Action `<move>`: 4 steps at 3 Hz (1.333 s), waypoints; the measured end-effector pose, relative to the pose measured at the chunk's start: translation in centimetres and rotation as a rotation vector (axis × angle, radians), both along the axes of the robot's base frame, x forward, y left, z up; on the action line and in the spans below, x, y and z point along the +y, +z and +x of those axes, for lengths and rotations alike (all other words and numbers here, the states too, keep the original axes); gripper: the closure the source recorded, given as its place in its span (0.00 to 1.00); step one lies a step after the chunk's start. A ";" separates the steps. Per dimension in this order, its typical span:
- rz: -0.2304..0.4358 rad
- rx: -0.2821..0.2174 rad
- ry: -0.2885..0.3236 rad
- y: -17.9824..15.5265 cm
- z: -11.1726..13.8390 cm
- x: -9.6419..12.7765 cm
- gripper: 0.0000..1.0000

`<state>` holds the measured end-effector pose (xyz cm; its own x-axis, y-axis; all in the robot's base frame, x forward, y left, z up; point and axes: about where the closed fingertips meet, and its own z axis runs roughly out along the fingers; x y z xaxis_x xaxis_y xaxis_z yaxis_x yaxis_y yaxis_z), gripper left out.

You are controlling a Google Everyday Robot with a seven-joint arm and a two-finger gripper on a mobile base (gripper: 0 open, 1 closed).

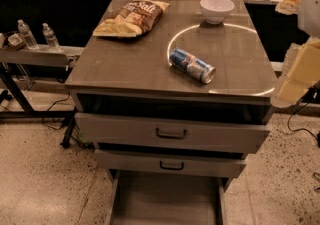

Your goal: Place redbull can into bottom drawer

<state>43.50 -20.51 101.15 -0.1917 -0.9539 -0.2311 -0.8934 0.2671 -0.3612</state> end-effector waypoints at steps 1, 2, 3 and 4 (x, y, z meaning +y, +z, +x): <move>0.000 0.000 0.000 0.0 0.0 0.0 0.00; 0.020 0.004 0.010 -0.5 1.1 0.6 0.00; 0.043 0.013 0.017 -2.8 5.2 2.1 0.00; 0.055 0.018 -0.006 -6.0 9.5 3.6 0.00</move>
Offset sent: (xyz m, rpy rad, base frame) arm 0.0285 0.0123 -0.0185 0.0508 0.0263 0.0218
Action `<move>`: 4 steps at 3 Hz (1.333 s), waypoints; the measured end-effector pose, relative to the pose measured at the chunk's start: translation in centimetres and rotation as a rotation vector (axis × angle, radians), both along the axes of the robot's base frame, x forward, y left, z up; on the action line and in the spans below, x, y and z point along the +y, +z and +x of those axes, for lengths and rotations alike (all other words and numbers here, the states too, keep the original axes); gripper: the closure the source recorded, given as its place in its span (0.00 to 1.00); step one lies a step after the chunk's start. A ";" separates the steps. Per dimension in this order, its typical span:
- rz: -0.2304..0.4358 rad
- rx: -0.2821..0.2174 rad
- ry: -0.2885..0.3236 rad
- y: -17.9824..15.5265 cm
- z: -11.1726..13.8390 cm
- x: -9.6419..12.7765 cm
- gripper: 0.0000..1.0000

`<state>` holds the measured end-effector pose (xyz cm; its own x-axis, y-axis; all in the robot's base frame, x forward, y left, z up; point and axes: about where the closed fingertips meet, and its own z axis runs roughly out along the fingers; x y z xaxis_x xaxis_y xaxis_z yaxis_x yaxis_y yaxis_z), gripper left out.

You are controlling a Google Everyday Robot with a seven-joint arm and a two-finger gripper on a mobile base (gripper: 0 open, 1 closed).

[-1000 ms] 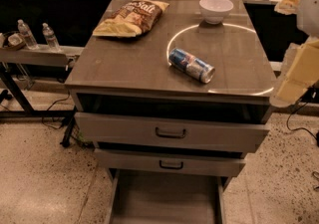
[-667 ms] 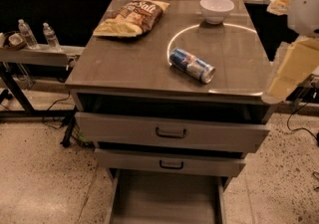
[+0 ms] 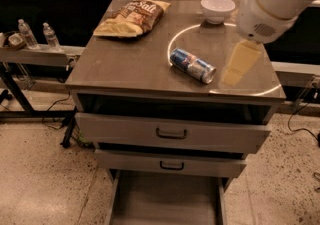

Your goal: Place redbull can into bottom drawer

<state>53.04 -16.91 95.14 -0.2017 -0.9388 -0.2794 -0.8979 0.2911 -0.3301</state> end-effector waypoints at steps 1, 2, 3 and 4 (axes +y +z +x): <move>0.007 0.004 -0.025 -3.7 3.4 1.7 0.00; 0.015 0.010 -0.039 -7.8 6.7 4.1 0.00; 0.035 0.029 -0.050 -10.3 8.7 6.0 0.03; 0.066 0.053 -0.072 -11.0 10.0 7.0 0.33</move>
Offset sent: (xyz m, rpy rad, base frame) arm 0.0973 0.0577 -0.1147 0.0173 0.0071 -0.0525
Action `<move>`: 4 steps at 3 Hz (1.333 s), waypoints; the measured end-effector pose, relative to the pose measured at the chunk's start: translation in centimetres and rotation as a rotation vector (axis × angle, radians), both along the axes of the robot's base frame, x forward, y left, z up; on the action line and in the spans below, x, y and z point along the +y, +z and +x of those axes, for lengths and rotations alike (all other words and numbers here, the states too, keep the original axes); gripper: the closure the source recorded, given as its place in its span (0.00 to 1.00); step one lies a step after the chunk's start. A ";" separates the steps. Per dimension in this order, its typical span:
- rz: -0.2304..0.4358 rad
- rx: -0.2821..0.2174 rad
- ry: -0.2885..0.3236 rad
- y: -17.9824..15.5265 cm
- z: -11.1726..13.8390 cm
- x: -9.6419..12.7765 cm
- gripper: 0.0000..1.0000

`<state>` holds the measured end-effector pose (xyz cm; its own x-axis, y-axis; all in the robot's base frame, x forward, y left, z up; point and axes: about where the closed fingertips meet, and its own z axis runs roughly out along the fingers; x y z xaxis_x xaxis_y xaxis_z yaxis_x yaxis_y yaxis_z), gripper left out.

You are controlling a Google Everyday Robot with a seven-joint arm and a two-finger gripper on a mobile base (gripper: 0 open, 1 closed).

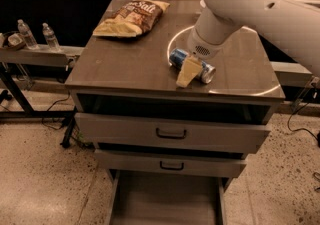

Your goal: Place redbull can into bottom drawer

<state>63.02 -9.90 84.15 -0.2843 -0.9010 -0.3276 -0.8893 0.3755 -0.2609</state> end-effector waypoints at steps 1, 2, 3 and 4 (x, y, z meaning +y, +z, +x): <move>0.015 0.006 -0.018 0.7 0.6 0.0 0.56; 0.028 0.011 -0.036 1.8 0.4 -1.0 0.80; 0.040 0.011 -0.051 3.5 -0.6 -3.7 1.00; 0.072 -0.007 -0.051 6.3 -1.5 -8.4 1.00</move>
Offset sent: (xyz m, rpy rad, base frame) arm 0.0001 -0.0265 0.0368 0.0465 0.0128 -0.0620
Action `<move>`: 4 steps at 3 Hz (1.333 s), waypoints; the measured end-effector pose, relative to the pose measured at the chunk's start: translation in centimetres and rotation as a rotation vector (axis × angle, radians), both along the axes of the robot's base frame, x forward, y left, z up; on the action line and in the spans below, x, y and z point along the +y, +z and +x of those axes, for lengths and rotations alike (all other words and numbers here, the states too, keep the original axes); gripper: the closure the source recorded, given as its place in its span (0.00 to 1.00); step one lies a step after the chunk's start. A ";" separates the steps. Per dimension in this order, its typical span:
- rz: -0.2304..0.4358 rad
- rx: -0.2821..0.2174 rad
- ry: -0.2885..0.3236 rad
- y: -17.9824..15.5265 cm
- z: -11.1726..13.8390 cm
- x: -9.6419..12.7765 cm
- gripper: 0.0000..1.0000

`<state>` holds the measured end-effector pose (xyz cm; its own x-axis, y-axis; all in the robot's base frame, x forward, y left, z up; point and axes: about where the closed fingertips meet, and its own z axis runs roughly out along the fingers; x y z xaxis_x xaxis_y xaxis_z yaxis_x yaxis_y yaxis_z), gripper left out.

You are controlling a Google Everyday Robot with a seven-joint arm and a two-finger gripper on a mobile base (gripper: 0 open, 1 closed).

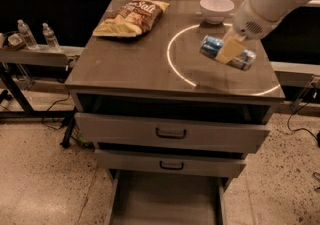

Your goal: Place redbull can into bottom drawer

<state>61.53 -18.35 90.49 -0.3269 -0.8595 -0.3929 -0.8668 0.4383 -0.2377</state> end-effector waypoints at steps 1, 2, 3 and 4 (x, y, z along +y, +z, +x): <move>0.032 -0.014 0.033 2.1 -1.3 -4.7 1.00; 0.047 0.007 0.098 2.3 -3.9 -9.4 1.00; 0.041 0.003 0.120 2.4 -3.9 -9.2 1.00; 0.043 0.021 0.165 2.0 -4.4 -9.5 1.00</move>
Offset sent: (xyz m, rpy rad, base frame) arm -0.0747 -0.1579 0.0297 0.0582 0.0330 0.1784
